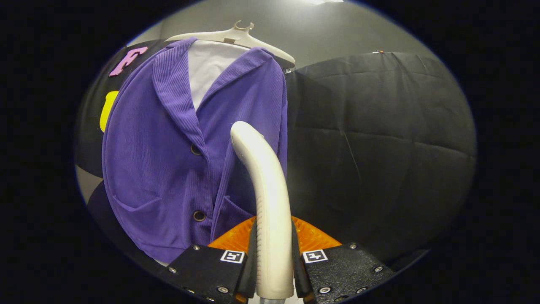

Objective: Iron the clothes twice with a garment steamer, once on the left side and once on the right side.

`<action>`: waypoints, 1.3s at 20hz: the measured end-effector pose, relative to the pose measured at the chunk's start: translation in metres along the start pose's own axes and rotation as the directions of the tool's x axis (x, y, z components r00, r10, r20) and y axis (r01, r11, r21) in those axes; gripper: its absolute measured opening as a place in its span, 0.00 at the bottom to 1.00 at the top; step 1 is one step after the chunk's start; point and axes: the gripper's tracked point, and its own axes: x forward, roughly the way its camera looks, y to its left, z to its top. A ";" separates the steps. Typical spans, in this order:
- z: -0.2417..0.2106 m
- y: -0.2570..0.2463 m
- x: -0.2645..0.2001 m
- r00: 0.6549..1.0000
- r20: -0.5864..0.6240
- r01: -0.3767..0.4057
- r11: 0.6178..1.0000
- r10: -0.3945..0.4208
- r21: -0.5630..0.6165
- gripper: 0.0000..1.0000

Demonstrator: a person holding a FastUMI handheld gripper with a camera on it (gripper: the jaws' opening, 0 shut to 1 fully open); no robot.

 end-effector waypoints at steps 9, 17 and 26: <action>-0.053 0.010 -0.004 0.996 -0.087 -0.017 1.000 0.017 -0.004 0.36; -0.074 0.018 -0.011 0.994 -0.111 -0.019 1.000 0.019 0.003 0.36; -0.080 0.029 -0.031 0.995 -0.097 -0.011 1.000 0.009 -0.014 0.36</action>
